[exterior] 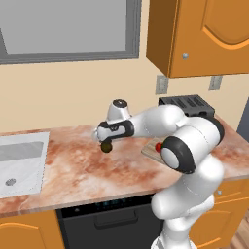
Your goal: Place the avocado, onion, tomato, and bell pepper on the cutting board.
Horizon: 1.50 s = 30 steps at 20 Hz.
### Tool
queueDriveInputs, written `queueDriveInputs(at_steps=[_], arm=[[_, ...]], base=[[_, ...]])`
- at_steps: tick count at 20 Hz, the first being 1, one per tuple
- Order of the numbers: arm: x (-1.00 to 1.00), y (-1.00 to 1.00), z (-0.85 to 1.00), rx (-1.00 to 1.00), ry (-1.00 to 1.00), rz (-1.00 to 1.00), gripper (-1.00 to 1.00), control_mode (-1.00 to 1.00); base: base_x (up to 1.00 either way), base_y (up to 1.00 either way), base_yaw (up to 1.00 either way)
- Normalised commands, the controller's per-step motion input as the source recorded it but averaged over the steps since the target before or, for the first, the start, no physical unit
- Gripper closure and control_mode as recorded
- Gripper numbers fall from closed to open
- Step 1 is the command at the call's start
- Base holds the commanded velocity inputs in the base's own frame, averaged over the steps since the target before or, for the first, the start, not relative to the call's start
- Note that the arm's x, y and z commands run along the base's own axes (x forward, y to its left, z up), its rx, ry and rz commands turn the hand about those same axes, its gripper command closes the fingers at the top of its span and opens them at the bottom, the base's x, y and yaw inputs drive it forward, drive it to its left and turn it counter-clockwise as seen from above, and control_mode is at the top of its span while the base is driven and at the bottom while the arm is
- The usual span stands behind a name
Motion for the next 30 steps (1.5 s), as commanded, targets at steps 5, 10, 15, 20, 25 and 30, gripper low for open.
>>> queueDriveInputs(at_steps=[5, 10, 15, 20, 25, 30], arm=[[0.10, 0.00, -0.25, 0.00, 0.00, 0.00, -1.00, -1.00], [0.16, 0.00, -0.24, 0.00, 0.02, 0.00, -1.00, -1.00], [0.22, 0.06, -0.22, 0.00, 0.03, 0.00, -1.00, -1.00], [0.23, 0.09, -0.26, 0.00, 0.06, 0.00, -1.00, -1.00], [0.25, 0.15, -0.28, 0.00, 0.08, 0.00, -1.00, -1.00], [0.21, 0.24, -0.28, -0.01, 0.09, 0.00, 1.00, -1.00]], base=[[0.00, 0.00, 0.00], [0.00, 0.00, 0.00], [0.00, 0.00, 0.00], [0.00, 0.00, 0.00], [0.00, 0.00, 0.00], [0.00, 0.00, 0.00]])
